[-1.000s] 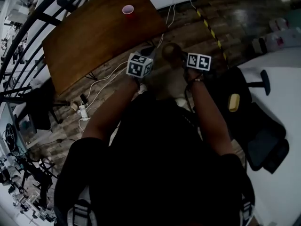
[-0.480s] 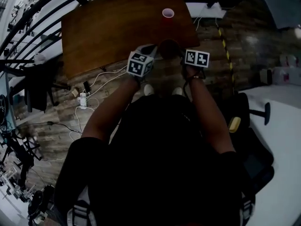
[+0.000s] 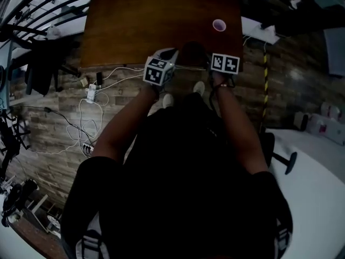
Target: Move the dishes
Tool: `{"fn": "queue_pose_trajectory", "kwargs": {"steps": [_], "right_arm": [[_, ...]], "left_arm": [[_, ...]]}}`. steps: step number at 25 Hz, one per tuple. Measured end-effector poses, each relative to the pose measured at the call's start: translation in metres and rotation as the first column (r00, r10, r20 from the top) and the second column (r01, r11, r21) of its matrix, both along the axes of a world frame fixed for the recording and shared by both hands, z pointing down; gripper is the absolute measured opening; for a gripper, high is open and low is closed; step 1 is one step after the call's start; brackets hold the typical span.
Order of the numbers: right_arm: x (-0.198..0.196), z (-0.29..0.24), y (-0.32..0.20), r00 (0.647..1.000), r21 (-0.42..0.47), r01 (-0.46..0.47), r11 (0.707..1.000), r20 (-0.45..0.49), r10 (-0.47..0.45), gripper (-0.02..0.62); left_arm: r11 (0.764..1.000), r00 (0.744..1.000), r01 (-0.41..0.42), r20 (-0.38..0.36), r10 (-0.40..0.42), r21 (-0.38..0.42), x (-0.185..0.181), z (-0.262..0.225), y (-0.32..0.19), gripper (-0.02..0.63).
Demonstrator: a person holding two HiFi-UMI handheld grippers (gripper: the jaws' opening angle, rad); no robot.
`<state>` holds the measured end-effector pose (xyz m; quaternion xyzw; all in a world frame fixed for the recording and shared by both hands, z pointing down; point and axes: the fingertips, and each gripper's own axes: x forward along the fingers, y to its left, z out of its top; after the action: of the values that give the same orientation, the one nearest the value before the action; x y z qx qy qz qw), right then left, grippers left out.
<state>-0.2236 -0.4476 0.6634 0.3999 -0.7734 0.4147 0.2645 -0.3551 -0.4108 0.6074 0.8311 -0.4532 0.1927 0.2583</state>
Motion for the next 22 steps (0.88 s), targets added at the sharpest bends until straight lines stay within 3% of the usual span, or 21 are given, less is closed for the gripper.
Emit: {"fn": "queue_pose_trajectory", "kwargs": {"steps": [9, 16, 22], "right_arm": [[-0.004, 0.003, -0.083, 0.994, -0.035, 0.105, 0.994, 0.046, -0.103, 0.012], [-0.015, 0.013, -0.128, 0.975, -0.046, 0.218, 0.975, 0.063, -0.214, 0.013], [-0.027, 0.031, -0.149, 0.976, -0.088, 0.211, 0.974, 0.074, -0.205, 0.014]], "left_arm": [[0.991, 0.991, 0.132, 0.029, -0.131, -0.024, 0.01, 0.007, -0.054, -0.005], [0.969, 0.969, 0.244, 0.059, -0.241, -0.041, 0.015, 0.015, -0.08, -0.005], [0.96, 0.964, 0.265, 0.059, -0.26, -0.092, 0.009, 0.035, -0.087, -0.005]]}}
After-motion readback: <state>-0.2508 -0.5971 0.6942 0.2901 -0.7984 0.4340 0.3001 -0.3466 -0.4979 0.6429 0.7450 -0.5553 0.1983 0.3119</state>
